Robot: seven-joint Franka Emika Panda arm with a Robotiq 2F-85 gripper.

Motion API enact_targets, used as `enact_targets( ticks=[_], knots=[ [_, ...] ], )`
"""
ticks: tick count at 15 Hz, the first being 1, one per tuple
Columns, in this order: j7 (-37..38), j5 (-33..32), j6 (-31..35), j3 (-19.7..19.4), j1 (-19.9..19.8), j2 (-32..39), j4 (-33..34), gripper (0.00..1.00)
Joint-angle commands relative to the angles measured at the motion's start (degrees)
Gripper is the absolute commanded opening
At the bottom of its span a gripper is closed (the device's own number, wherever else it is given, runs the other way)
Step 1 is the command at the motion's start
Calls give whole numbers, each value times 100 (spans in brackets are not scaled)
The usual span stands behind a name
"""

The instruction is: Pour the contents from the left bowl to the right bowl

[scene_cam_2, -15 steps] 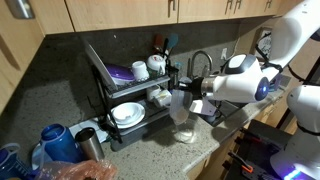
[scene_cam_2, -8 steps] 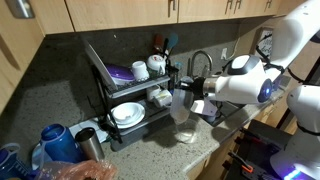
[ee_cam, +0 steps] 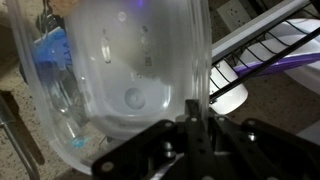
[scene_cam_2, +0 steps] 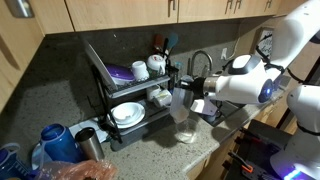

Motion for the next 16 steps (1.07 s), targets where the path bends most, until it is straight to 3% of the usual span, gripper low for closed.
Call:
enact_targets(
  ticks=[1,16],
  knots=[
    [0,-182,-205,105,25,-118,-31,1],
    [0,-171,-37,15,1,-49,-7,5]
  ],
)
